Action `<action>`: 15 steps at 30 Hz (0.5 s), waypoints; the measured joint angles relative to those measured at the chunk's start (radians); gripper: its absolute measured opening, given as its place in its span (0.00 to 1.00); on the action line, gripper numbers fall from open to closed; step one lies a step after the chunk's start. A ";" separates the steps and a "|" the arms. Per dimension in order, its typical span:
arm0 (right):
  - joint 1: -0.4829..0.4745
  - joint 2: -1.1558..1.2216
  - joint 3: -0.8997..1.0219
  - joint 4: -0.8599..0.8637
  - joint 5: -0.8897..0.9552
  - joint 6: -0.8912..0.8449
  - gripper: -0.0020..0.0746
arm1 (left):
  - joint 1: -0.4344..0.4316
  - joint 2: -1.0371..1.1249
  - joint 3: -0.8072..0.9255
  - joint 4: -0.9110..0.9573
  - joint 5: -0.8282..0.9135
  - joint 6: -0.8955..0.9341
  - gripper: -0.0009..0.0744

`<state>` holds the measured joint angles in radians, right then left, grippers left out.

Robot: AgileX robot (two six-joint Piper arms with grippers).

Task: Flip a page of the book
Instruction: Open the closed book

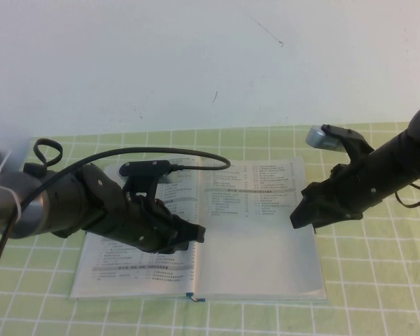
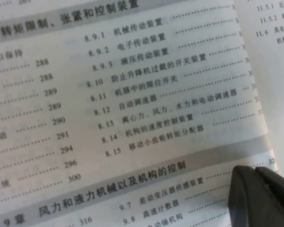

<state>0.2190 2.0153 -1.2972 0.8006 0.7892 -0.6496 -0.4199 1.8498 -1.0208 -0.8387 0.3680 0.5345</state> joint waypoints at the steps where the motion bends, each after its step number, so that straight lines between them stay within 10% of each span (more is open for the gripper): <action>1: 0.003 0.000 -0.008 0.000 0.004 0.002 0.51 | 0.000 0.000 0.000 0.000 0.000 0.000 0.01; 15: 0.015 0.010 -0.090 -0.027 0.065 0.043 0.51 | 0.000 0.000 0.000 -0.001 0.000 0.000 0.01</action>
<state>0.2336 2.0253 -1.3869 0.7736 0.8538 -0.6065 -0.4199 1.8498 -1.0208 -0.8392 0.3680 0.5345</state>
